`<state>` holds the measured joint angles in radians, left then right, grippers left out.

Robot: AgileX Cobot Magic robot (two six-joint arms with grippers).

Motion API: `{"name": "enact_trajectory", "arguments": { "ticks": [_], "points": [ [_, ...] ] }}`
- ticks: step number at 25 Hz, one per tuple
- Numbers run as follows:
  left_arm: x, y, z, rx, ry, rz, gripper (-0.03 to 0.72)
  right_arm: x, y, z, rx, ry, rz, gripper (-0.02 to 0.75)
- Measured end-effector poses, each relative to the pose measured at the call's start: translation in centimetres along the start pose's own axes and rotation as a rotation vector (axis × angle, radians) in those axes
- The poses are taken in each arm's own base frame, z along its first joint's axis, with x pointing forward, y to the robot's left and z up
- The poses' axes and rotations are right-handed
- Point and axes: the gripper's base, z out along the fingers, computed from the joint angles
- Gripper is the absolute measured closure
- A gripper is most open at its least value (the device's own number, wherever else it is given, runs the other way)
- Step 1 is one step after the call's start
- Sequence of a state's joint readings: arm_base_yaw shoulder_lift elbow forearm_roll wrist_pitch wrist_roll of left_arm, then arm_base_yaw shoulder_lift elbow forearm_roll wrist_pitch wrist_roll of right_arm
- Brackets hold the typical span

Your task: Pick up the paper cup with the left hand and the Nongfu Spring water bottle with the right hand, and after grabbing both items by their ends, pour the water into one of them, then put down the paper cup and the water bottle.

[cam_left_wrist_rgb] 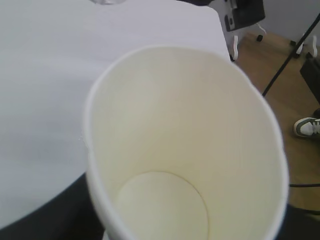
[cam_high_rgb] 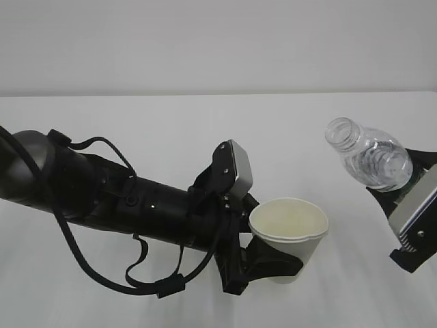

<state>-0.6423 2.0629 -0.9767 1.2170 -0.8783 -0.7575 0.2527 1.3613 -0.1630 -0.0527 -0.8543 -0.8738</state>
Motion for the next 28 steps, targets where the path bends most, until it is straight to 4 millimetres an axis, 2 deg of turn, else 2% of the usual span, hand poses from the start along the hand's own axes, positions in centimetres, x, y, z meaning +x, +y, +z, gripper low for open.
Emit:
{"name": "enact_trajectory", "arguments": {
  "ticks": [5, 20, 28],
  "points": [
    [0.1, 0.05, 0.0, -0.006, 0.01, 0.003, 0.232, 0.0, 0.0, 0.0, 0.0, 0.0, -0.092, 0.28],
    [-0.06, -0.13, 0.0, 0.014, -0.006, 0.005, 0.232, 0.11, -0.17, 0.0, 0.017, 0.013, -0.164, 0.281],
    [-0.19, -0.11, 0.02, 0.017, -0.013, 0.007, 0.232, 0.11, -0.18, 0.0, 0.018, 0.015, -0.273, 0.281]
  ]
}}
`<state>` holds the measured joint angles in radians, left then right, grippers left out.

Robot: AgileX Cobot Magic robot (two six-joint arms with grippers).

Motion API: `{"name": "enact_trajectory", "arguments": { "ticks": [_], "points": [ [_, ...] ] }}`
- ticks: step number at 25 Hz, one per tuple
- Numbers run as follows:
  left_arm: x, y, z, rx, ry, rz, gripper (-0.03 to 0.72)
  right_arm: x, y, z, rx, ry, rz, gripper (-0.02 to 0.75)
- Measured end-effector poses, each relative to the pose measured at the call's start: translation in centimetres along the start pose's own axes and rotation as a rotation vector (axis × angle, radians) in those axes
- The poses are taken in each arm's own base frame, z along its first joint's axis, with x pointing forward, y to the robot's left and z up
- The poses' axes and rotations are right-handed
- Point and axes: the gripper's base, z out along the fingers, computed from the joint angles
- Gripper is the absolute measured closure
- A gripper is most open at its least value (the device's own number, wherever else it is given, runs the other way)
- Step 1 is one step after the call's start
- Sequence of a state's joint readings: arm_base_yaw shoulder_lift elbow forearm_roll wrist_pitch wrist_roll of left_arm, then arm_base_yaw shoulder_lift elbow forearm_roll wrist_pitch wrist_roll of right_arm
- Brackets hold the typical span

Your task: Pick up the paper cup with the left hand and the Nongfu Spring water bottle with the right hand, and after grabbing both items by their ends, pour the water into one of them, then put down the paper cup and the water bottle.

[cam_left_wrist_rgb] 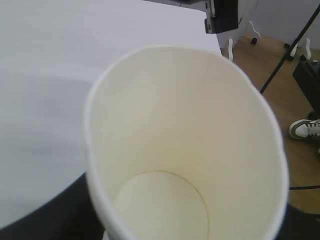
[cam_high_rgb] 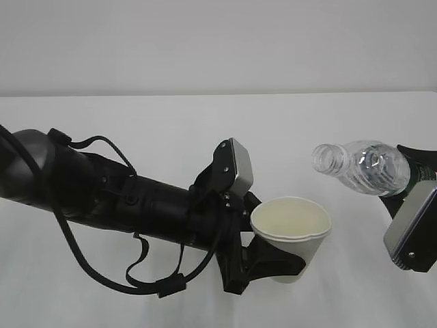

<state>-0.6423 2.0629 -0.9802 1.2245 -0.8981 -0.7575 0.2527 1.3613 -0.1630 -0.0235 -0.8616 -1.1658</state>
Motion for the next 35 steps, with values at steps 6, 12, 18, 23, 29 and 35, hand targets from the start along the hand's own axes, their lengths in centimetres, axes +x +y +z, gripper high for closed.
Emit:
{"name": "enact_trajectory", "arguments": {
  "ticks": [6, 12, 18, 23, 29, 35],
  "points": [
    [-0.19, 0.08, 0.03, 0.0, -0.006, 0.005, 0.232, -0.01, -0.01, 0.0, 0.002, -0.001, -0.036, 0.281],
    [-0.33, -0.06, 0.03, 0.015, -0.021, 0.005, 0.232, -0.01, -0.01, 0.0, 0.002, -0.001, -0.066, 0.281],
    [-0.46, 0.04, 0.03, 0.004, -0.035, -0.009, 0.232, -0.01, -0.03, 0.0, 0.004, -0.001, -0.068, 0.281],
    [-0.47, 0.06, 0.03, 0.002, -0.037, -0.011, 0.233, -0.03, -0.07, 0.0, 0.008, -0.003, -0.092, 0.281],
    [-0.47, 0.06, 0.03, 0.002, -0.037, -0.011, 0.233, -0.13, -0.28, 0.0, 0.031, -0.013, -0.123, 0.282],
    [-0.49, 0.05, 0.03, 0.003, -0.039, -0.011, 0.233, -0.14, -0.3, -0.01, 0.034, -0.013, -0.158, 0.282]
  ]
}}
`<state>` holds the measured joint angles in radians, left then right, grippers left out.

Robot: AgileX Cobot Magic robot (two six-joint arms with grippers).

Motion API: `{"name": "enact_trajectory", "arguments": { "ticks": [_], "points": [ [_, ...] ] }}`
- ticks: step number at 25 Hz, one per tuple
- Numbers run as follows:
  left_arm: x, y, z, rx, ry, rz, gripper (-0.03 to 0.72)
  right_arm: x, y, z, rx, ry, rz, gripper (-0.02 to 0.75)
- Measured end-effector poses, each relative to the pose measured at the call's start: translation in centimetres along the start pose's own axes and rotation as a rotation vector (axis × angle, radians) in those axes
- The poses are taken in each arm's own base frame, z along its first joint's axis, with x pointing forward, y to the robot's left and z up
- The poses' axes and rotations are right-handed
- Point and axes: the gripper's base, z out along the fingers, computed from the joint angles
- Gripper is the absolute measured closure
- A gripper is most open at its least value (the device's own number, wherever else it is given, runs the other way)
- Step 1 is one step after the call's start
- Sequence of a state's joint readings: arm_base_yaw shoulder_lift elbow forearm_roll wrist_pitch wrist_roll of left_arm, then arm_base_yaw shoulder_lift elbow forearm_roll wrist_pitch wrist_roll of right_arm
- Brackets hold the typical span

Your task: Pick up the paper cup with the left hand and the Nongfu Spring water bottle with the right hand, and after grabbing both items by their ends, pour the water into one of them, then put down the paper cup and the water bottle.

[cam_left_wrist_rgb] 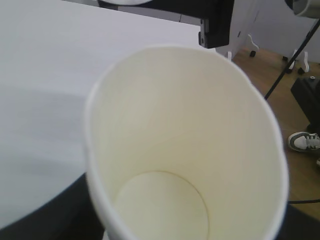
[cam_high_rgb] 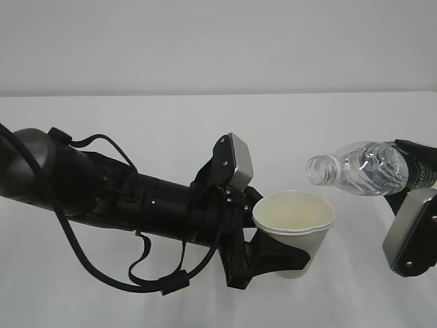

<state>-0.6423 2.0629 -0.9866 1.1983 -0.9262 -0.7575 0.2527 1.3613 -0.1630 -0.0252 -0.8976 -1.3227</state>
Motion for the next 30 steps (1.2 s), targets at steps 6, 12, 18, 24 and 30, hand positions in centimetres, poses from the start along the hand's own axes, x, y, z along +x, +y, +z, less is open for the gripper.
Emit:
{"name": "enact_trajectory", "arguments": {
  "ticks": [6, 12, 18, 24, 30],
  "points": [
    [0.0, 0.0, 0.0, 0.0, 0.0, 0.0, 0.233, -0.01, -0.02, 0.0, 0.002, -0.001, -0.031, 0.282],
    [0.0, 0.0, 0.0, 0.0, 0.0, 0.0, 0.233, -0.11, -0.44, -0.01, 0.048, -0.011, -0.044, 0.282],
    [0.0, 0.0, 0.0, 0.0, 0.0, 0.0, 0.233, -0.12, -0.48, -0.01, 0.053, -0.012, -0.046, 0.282],
    [0.0, 0.0, 0.0, 0.0, 0.0, 0.0, 0.233, -0.19, -0.58, -0.02, 0.065, -0.02, -0.052, 0.282],
    [0.02, -0.02, 0.0, 0.002, 0.002, 0.002, 0.233, -0.29, -0.54, -0.02, 0.06, -0.031, -0.053, 0.282]
  ]
}}
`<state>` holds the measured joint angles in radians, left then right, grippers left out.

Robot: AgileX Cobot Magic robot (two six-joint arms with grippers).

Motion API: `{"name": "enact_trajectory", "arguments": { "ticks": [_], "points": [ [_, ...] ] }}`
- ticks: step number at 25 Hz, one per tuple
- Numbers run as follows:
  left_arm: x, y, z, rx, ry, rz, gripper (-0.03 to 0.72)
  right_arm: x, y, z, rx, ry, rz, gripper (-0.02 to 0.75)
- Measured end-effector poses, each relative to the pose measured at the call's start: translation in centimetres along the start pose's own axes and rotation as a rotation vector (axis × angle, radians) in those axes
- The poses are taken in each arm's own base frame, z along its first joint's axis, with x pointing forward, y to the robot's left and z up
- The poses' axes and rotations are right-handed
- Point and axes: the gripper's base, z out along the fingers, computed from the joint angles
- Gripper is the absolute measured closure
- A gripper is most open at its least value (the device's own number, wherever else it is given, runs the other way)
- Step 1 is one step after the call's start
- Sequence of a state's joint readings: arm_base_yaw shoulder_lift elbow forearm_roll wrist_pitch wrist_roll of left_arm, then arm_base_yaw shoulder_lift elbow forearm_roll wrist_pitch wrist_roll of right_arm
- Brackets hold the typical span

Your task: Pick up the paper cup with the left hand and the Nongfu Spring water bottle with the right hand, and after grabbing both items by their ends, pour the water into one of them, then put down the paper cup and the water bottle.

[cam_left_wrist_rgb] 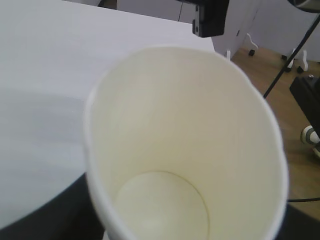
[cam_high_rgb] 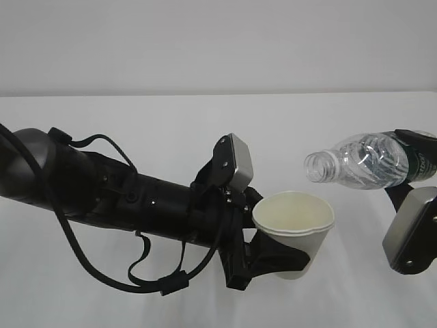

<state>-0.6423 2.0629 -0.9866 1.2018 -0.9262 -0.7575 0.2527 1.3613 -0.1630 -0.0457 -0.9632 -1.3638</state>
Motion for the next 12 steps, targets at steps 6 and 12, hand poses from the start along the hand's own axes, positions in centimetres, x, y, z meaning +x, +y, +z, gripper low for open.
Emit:
{"name": "enact_trajectory", "arguments": {
  "ticks": [6, 12],
  "points": [
    [0.01, -0.01, 0.0, 0.001, 0.001, 0.001, 0.233, 0.04, 0.01, 0.0, -0.001, 0.004, 0.007, 0.282],
    [0.01, -0.01, 0.0, 0.001, 0.001, 0.001, 0.233, 0.15, 0.01, 0.0, -0.001, 0.016, 0.015, 0.282]
  ]
}}
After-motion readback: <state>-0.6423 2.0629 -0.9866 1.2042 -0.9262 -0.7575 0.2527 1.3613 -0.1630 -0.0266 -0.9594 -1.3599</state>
